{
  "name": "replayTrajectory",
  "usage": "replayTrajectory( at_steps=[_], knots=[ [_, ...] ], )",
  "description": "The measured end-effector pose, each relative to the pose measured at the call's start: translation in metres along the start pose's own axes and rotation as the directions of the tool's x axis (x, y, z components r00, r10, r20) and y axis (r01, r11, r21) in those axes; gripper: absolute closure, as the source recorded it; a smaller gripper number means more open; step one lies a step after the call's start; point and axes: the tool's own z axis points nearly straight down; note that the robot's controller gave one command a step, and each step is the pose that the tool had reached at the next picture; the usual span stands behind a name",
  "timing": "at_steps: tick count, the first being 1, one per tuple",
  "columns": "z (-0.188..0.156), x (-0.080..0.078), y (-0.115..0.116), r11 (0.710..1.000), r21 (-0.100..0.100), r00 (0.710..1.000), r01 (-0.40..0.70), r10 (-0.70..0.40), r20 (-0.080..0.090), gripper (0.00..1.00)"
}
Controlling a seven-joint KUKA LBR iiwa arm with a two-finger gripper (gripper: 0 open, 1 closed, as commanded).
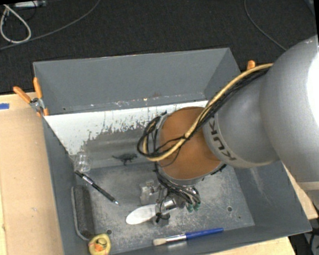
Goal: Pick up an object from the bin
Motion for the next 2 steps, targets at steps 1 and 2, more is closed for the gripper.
replayTrajectory(
  at_steps=[1,2],
  knots=[
    [-0.021,0.001,0.0,1.0,0.0,1.0,0.001,-0.001,-0.003,1.0],
    [-0.054,0.002,0.001,1.0,0.0,1.0,0.003,-0.003,-0.005,1.0]
  ],
)
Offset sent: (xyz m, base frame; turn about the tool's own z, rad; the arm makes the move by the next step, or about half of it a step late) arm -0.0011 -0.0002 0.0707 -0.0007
